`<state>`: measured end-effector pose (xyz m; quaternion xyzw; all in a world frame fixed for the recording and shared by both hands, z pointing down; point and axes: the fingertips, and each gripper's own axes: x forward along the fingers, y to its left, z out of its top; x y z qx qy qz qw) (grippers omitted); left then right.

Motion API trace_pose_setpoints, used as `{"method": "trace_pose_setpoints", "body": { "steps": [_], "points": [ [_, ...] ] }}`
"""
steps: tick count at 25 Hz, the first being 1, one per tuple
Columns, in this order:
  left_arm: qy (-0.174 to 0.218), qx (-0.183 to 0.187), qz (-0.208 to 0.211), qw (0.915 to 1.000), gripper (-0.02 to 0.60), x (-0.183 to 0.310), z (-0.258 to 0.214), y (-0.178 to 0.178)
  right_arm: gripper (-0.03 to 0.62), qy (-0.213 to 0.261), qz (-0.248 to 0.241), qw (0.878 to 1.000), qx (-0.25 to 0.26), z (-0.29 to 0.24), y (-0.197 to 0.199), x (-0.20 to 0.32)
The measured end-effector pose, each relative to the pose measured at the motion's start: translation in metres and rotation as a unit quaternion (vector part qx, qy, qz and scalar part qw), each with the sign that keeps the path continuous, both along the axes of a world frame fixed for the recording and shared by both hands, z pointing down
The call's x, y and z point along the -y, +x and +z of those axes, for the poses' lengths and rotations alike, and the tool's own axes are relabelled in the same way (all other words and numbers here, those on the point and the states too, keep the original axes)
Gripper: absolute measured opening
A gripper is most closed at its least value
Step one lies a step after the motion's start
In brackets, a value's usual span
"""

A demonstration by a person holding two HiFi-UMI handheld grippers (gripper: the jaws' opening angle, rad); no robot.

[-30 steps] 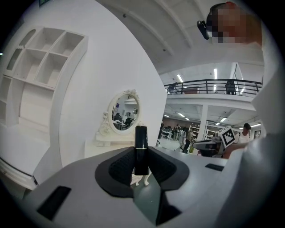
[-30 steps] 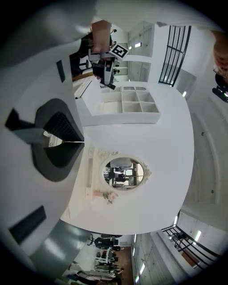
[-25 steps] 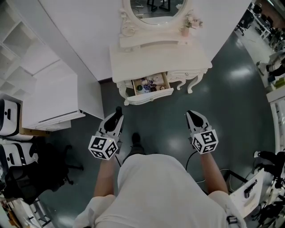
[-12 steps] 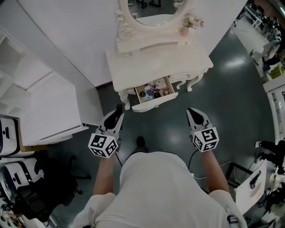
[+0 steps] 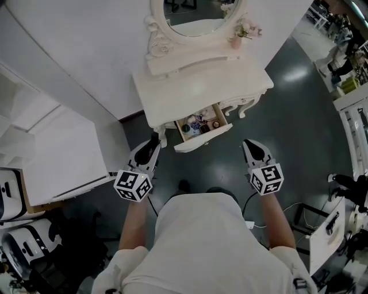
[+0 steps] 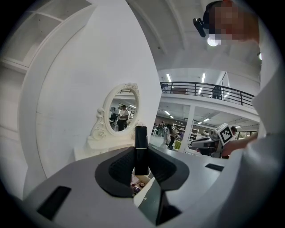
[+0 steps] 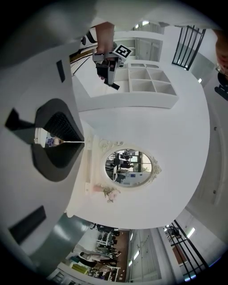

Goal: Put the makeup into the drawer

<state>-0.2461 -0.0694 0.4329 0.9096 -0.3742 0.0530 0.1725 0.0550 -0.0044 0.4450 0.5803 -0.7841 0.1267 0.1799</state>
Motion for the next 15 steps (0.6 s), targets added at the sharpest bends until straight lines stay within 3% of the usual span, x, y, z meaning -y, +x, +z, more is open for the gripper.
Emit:
{"method": "trace_pose_setpoints", "body": {
  "steps": [15],
  "points": [
    [-0.019, 0.004, 0.004, 0.9998, 0.101, 0.05, 0.014, 0.023, 0.029, -0.03, 0.0, 1.0, 0.0, 0.018, 0.02, 0.039]
  ]
}}
